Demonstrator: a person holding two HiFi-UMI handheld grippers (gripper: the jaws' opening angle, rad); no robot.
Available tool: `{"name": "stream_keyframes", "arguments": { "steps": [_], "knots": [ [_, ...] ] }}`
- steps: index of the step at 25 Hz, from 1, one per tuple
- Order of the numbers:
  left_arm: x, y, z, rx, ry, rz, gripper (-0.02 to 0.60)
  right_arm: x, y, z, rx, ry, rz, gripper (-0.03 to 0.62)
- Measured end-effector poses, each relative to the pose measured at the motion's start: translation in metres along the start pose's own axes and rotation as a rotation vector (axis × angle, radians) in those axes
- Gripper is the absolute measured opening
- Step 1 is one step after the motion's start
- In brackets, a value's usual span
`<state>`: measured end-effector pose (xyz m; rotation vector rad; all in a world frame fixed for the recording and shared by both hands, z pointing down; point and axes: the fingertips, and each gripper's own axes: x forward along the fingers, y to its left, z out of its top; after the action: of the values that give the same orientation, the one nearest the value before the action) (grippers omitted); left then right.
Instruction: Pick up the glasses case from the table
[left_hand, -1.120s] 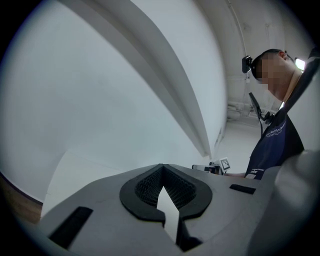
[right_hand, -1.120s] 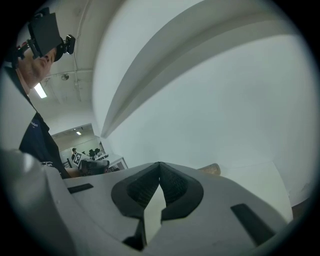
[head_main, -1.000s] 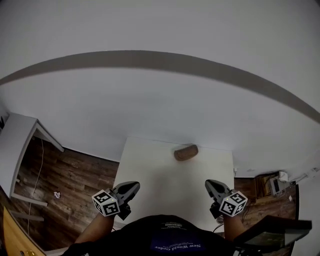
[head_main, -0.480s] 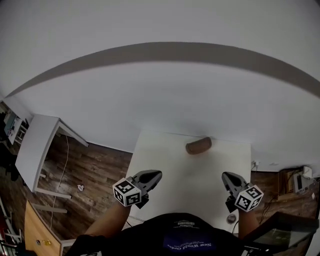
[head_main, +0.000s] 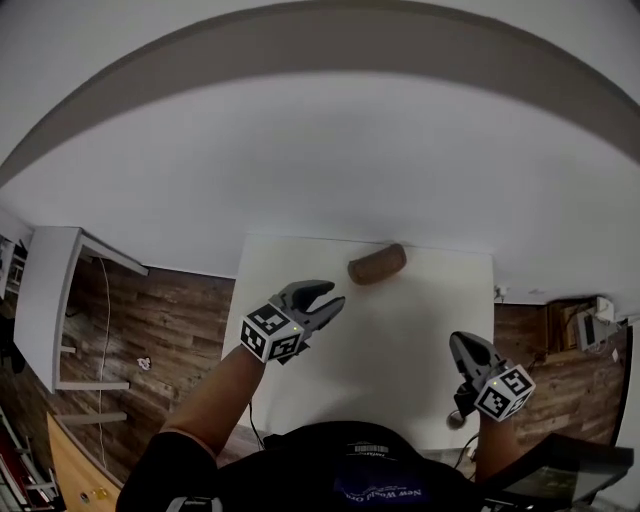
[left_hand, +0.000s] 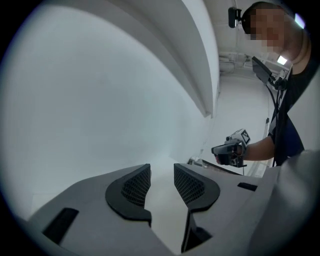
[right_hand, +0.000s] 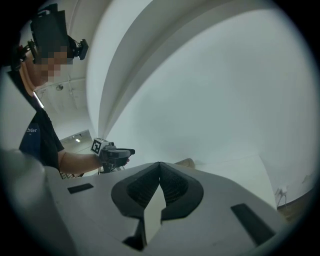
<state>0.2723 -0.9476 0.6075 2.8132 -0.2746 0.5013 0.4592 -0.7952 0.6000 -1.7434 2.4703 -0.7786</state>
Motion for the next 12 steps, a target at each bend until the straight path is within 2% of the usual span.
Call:
{"name": "stream_keyframes", "arguments": {
  "steps": [4,12],
  "knots": [
    [0.045,0.022,-0.008,0.030,0.049,-0.022,0.199,0.011,-0.030,-0.013,0.016,0.020,-0.017,-0.011],
    [0.118,0.060,-0.036,0.054,0.155,-0.075,0.350,0.054,-0.068,-0.026,0.025,0.046,0.002,-0.011]
  ]
}}
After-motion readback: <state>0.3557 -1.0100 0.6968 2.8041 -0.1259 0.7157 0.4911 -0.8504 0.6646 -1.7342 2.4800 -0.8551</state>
